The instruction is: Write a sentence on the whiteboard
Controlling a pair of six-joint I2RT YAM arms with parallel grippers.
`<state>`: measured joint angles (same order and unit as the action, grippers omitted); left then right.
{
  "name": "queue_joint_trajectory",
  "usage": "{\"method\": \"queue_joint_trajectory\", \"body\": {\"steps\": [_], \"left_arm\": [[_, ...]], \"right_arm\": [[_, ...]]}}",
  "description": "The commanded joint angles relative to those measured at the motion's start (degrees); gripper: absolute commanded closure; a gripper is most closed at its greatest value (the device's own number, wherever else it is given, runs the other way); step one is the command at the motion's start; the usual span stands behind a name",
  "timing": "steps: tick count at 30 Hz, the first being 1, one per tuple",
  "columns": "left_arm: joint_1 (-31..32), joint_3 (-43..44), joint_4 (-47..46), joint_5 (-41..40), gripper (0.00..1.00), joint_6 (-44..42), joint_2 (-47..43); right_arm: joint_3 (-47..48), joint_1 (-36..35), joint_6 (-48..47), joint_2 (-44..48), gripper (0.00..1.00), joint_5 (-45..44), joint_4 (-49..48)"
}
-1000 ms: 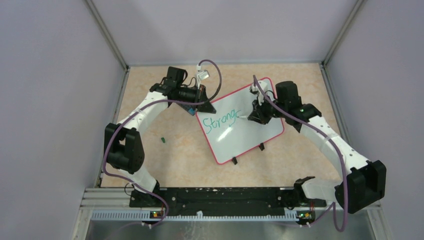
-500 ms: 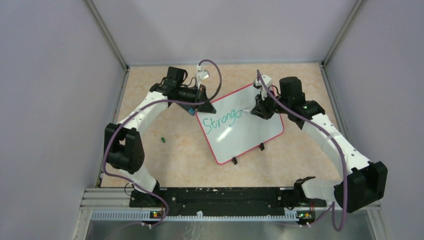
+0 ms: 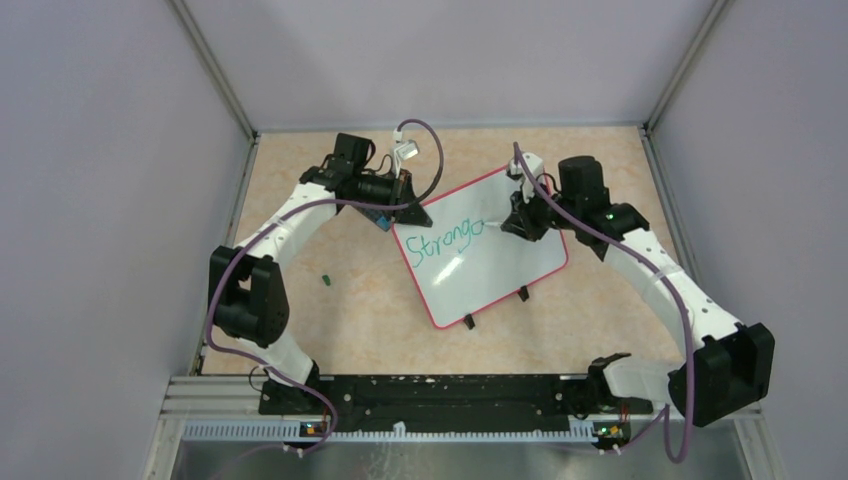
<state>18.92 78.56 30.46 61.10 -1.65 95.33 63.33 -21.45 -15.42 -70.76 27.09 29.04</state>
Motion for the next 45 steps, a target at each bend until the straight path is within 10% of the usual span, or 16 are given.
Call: {"method": "queue_joint_trajectory", "body": {"steps": [1,45], "left_arm": [[3.03,0.13,1.44,2.93,1.0,-3.29,1.43],[3.38,1.07,2.46,2.69,1.0,-3.91,2.15]], "right_arm": [[-2.44,0.62,-1.19,1.24,1.0,-0.46,-0.9],[0.02,2.75,-2.64,0.93,1.0,0.06,0.61]]}}
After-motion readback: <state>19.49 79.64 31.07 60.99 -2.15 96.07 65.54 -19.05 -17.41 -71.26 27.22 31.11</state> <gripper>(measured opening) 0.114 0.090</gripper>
